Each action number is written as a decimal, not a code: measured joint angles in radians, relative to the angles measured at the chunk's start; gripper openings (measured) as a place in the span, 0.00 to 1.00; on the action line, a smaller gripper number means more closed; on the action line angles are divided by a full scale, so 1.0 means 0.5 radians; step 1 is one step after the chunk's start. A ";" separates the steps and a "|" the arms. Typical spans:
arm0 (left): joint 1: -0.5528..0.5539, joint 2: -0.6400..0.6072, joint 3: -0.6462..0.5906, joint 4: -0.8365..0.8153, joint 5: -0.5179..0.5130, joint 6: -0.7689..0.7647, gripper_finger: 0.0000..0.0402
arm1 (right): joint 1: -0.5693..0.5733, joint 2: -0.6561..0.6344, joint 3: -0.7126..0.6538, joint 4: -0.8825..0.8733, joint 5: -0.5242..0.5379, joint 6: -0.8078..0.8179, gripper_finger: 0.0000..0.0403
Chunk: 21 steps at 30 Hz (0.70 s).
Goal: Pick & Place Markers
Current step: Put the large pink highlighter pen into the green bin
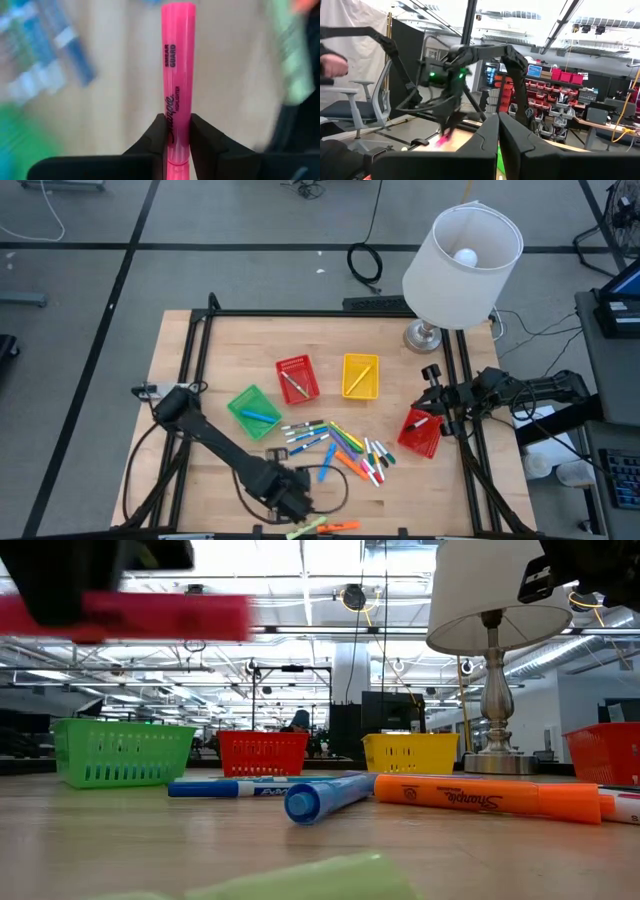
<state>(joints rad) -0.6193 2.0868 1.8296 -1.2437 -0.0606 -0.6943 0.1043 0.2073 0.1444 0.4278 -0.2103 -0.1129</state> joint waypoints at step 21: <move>0.451 -0.400 -0.283 -0.659 -0.647 1.229 0.13 | 0.000 0.048 -0.001 -0.030 0.002 -0.023 0.00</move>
<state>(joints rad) -0.3940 1.8866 1.6883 -1.5730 -0.3839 -0.0799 0.1043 0.2314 0.1440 0.4129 -0.2095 -0.1246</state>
